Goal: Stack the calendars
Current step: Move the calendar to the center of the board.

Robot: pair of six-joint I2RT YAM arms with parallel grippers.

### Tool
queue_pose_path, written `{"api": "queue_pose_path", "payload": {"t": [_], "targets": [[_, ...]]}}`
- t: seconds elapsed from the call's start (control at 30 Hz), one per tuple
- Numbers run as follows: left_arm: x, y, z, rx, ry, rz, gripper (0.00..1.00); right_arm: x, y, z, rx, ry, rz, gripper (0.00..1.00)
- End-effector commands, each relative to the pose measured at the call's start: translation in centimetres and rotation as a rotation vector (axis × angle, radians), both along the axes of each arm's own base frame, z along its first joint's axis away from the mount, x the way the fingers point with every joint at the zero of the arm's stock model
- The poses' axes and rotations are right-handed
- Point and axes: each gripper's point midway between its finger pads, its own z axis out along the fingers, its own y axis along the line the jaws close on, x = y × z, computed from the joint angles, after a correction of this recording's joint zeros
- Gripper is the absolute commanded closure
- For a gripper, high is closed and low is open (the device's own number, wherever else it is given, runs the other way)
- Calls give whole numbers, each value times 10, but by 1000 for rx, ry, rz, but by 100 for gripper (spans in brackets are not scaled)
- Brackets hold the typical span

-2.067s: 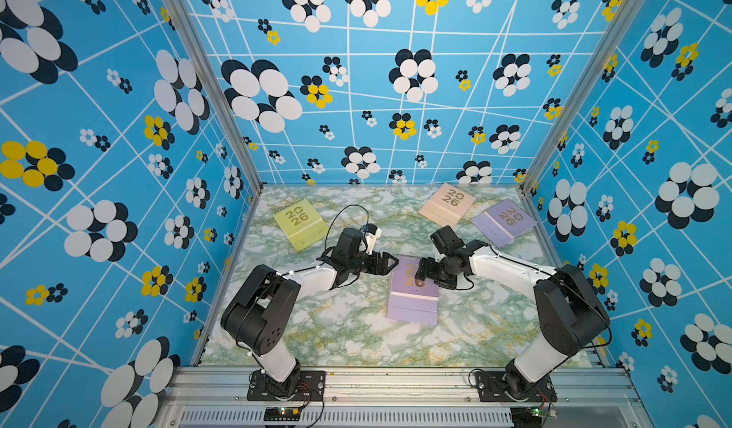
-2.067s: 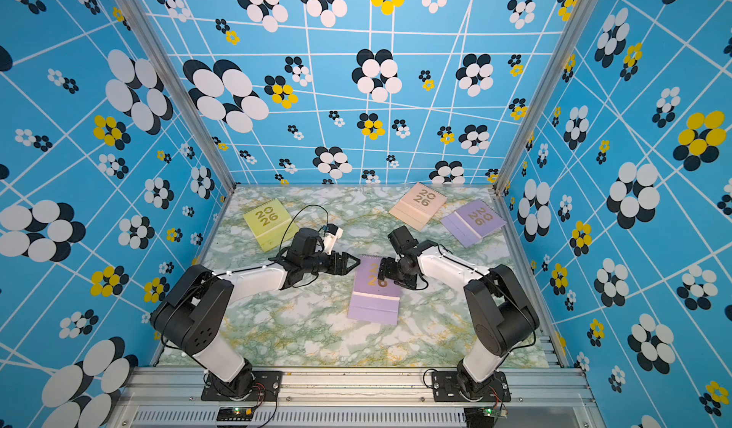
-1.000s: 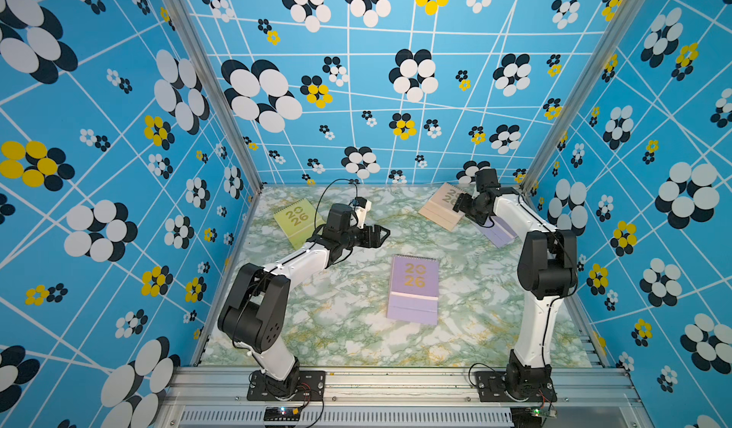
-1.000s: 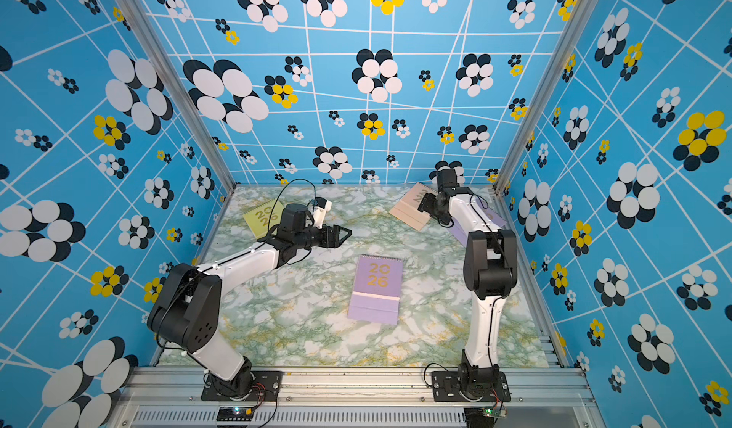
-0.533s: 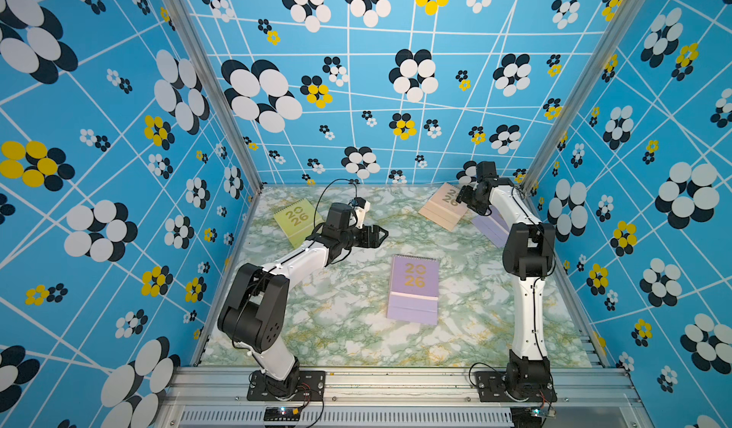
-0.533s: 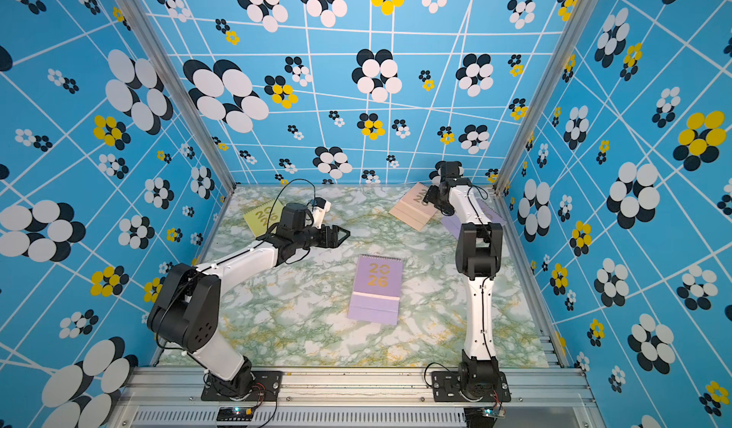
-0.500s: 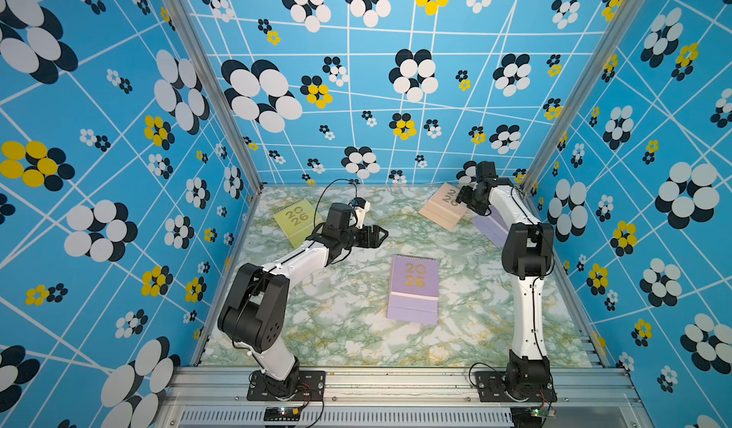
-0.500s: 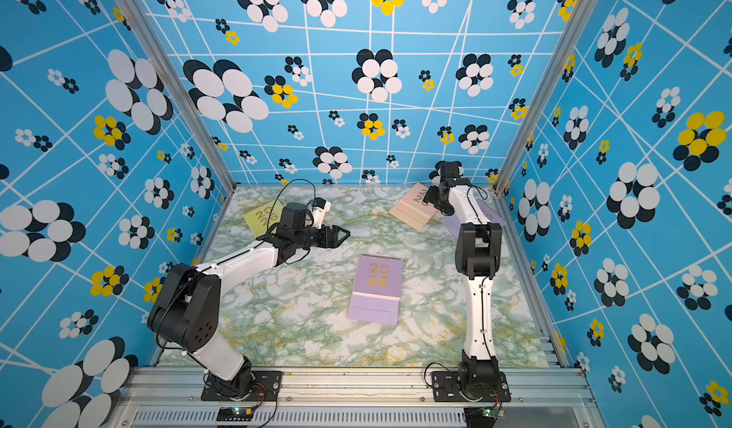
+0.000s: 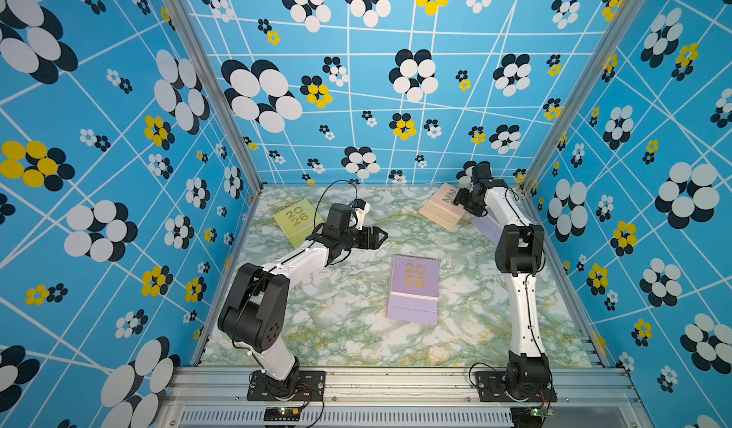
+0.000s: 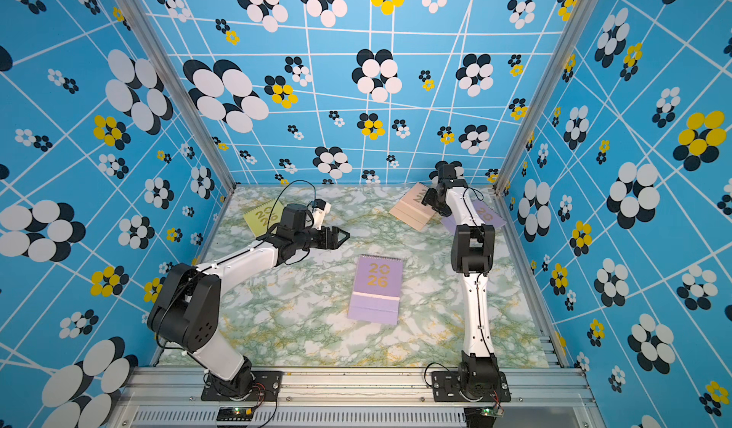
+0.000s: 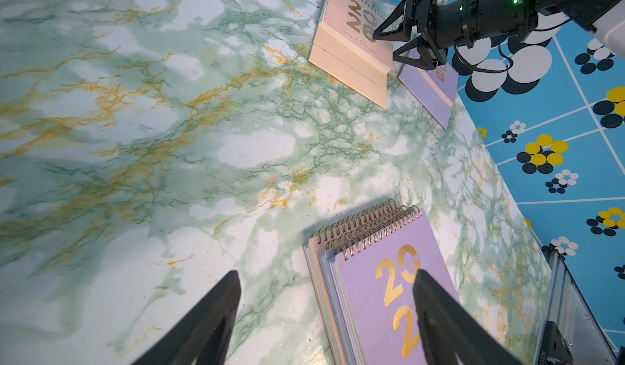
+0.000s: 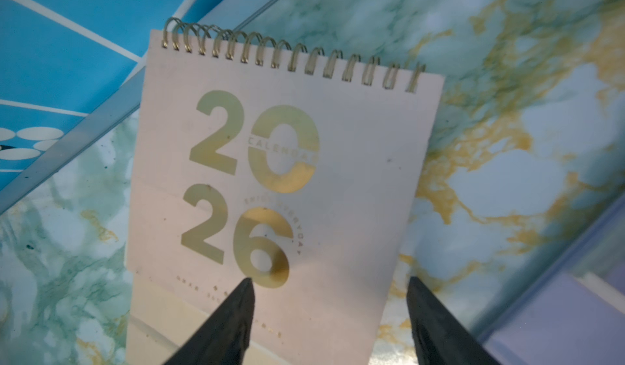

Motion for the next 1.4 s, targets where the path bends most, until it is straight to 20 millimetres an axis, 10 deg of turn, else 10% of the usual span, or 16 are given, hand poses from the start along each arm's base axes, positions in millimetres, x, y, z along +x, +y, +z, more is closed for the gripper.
{"api": "queue_pose_path", "payload": {"t": [0.0,0.83,1.37], "targets": [[3,3,-1,13,3,7,19,-6,3,-13,10,46,19,28],[-1,3,-12,10,41,1,19,-40,57,-52,-36,197,223,75],[28,20,-17,23,49,61,18,-68,180,-40,-5,160,543,75]]}}
